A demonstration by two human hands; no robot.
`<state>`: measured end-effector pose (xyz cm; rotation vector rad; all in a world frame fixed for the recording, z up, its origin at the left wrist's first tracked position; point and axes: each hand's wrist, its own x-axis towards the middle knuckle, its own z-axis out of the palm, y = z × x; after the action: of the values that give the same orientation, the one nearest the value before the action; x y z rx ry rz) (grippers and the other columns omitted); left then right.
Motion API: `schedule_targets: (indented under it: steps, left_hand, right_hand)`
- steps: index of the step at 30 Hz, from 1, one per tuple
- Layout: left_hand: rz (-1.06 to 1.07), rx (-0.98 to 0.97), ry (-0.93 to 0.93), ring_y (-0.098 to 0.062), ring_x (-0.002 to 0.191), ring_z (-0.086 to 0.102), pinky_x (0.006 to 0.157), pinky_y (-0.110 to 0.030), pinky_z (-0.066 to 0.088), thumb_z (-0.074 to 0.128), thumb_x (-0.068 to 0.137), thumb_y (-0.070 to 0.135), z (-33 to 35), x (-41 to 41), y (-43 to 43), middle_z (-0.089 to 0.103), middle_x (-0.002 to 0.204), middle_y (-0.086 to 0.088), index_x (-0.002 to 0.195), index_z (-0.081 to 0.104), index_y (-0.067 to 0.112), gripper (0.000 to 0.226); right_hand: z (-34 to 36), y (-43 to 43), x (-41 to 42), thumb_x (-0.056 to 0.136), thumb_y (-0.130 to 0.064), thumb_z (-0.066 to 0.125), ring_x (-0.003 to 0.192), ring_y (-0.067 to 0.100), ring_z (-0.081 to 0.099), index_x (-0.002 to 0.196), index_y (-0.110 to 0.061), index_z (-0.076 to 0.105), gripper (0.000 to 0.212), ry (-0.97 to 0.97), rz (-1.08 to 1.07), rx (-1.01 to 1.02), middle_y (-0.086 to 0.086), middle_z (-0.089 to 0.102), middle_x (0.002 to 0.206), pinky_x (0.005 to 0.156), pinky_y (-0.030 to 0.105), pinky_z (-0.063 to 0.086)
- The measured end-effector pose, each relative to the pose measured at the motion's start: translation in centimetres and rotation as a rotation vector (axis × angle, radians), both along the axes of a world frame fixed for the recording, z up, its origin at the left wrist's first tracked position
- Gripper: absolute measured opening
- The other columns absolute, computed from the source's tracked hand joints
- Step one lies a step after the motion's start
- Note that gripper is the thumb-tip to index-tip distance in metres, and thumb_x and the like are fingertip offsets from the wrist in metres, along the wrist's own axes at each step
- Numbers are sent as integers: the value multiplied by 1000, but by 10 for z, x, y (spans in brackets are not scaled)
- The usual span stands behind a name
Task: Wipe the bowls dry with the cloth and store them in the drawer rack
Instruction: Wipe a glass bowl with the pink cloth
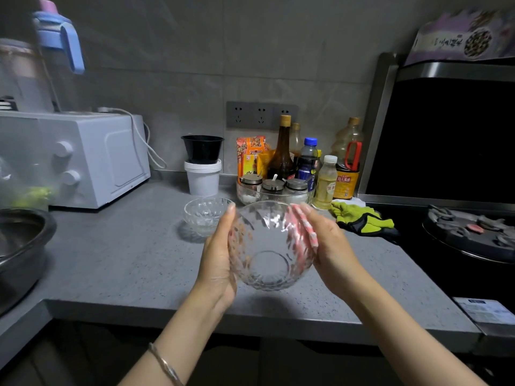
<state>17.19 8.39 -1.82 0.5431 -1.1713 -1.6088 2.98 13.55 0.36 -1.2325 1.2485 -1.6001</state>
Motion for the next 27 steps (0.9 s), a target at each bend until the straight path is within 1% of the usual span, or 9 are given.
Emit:
schedule_targets:
  steps: [3,6,9,13,16,19,21,24,27]
  left_hand:
    - [-24,-49,-56,-14,88,71,77,-34,55,51,80,56,0,4,-2,75,95,-3,98,70,18,46]
    - [-94,-207,-254,-18,78,70,74,-27,54,58,81,58,8,10,-5,74,85,-11,84,70,10,50]
    - [-137,-228,-257,-31,73,62,73,-37,49,69,72,58,11,7,-4,64,84,-33,80,62,-7,66]
    - [-69,-98,-32,-23,75,70,71,-36,59,62,77,42,8,-2,4,73,81,-10,77,71,13,30]
    - [-11,33,93,-14,79,71,70,-34,56,48,85,48,5,-4,2,75,82,1,92,69,20,35]
    - [38,201,188,-12,72,71,81,-40,52,48,90,50,5,-4,-5,75,78,2,90,69,22,35]
    - [78,278,225,-16,79,71,89,-46,51,51,89,51,2,-4,-8,75,88,-2,95,69,22,35]
    - [128,376,221,-28,98,67,94,-52,49,57,83,54,-4,0,-15,72,106,-10,106,68,20,42]
    - [135,427,202,-30,102,65,97,-53,46,66,72,60,-8,1,-19,71,107,-8,97,71,20,48]
  right_hand:
    - [4,3,-6,77,-53,61,75,32,60,98,12,59,68,22,25,36,32,63,90,85,41,51]
    - [23,5,-12,76,-48,60,55,22,59,78,-3,65,45,171,113,91,10,66,66,66,27,52]
    - [28,4,-9,75,-46,57,55,21,60,73,-10,64,37,267,165,131,10,66,68,63,26,51]
    - [23,2,-6,77,-50,63,61,24,62,78,-10,68,41,88,75,94,10,67,73,74,33,52]
    - [0,2,2,77,-51,52,89,19,69,92,-22,66,35,-144,-15,33,1,74,88,93,40,49]
    - [-32,5,21,82,-54,42,103,17,65,105,-23,63,43,-255,-48,46,1,73,99,95,35,46]
    - [-45,4,25,91,-49,41,103,18,65,116,-17,62,46,-266,-110,72,4,70,108,91,33,49]
    - [-42,1,17,96,-45,37,84,19,64,113,-10,63,46,-335,-241,27,11,70,97,74,30,50]
    - [-23,2,8,97,-46,32,81,14,59,119,-16,58,45,-94,-304,-260,8,67,103,67,20,45]
